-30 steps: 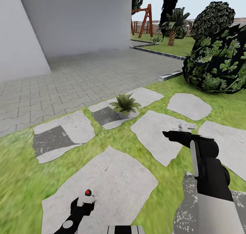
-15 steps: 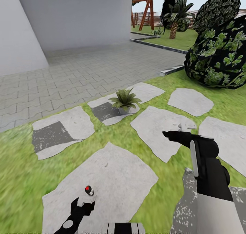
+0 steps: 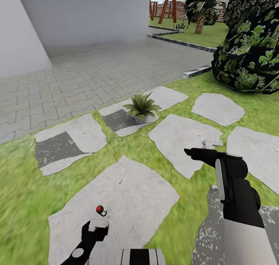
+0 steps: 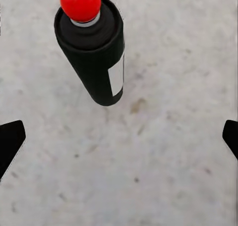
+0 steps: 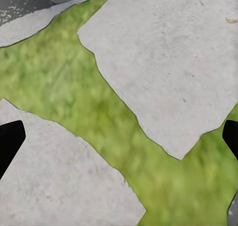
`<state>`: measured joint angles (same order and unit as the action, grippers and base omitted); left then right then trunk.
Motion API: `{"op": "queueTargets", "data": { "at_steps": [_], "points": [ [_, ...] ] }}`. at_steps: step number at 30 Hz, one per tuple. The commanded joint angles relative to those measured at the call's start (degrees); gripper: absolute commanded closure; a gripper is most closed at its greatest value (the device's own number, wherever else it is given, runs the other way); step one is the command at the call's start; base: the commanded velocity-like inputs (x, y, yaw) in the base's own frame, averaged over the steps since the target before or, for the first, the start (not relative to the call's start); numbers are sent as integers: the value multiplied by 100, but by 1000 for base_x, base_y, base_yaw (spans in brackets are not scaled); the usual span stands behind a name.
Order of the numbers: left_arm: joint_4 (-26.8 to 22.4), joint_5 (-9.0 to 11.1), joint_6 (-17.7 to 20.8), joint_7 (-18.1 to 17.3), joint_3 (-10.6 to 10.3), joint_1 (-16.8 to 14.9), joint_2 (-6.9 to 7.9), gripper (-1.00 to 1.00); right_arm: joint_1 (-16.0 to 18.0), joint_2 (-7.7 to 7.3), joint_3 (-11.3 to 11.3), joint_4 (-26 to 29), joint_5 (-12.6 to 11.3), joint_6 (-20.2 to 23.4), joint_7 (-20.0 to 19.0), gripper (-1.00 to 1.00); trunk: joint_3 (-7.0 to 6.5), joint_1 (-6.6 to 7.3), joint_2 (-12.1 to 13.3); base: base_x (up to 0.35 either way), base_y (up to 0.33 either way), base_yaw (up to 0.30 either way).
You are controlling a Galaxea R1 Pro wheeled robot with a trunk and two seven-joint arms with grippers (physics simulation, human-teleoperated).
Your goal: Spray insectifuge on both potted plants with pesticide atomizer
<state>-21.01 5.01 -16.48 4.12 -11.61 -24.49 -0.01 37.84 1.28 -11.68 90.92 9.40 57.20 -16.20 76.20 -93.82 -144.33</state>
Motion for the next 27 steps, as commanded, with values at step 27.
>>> {"op": "queueTargets", "data": {
  "at_steps": [27],
  "points": [
    [-371, 53, -289, 35, -34, 150, 6, -100, 4, 12, 8, 0, 64, 11, -59, -100, 181, -20, -12, 0, 0, 0]
  ]
}}
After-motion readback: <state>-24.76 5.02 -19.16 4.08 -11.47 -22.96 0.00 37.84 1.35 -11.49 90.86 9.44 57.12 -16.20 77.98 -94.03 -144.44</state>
